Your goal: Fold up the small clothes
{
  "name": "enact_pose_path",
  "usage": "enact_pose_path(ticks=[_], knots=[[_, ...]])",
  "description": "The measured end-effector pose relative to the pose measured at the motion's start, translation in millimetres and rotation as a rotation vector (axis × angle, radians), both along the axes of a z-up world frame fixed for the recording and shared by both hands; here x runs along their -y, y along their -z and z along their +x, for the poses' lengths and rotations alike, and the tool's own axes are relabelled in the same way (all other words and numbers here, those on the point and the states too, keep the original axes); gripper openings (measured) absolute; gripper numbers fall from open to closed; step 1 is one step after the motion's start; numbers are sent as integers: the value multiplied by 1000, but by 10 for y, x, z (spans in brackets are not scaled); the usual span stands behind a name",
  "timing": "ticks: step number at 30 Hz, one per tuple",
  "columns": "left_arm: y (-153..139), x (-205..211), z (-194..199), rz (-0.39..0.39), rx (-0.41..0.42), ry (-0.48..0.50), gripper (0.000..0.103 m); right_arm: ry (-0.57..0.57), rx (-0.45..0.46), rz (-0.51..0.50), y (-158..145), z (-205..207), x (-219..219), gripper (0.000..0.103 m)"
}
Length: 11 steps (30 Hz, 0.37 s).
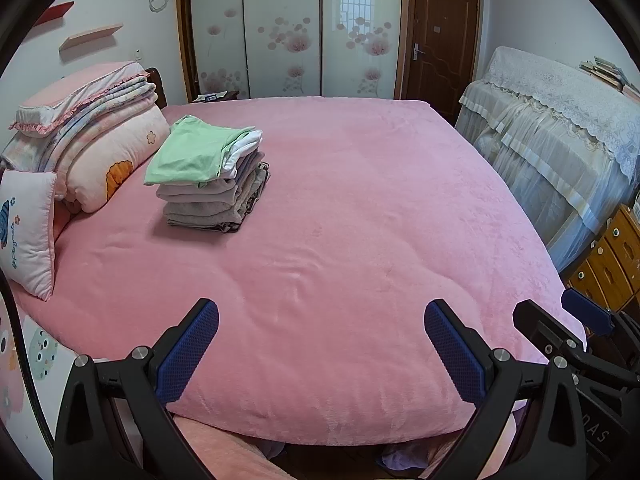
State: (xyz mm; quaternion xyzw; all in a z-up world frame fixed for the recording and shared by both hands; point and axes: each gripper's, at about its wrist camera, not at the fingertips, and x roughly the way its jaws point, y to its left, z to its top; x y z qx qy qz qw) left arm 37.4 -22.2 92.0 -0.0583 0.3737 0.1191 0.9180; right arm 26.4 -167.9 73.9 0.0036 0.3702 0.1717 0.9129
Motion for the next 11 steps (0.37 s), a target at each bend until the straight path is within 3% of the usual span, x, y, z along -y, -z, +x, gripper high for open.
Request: enact_pose_path(ticks=[11], knots=[[-13, -88, -58, -4, -2, 4, 102, -3, 5, 0, -19, -33, -9, 74]])
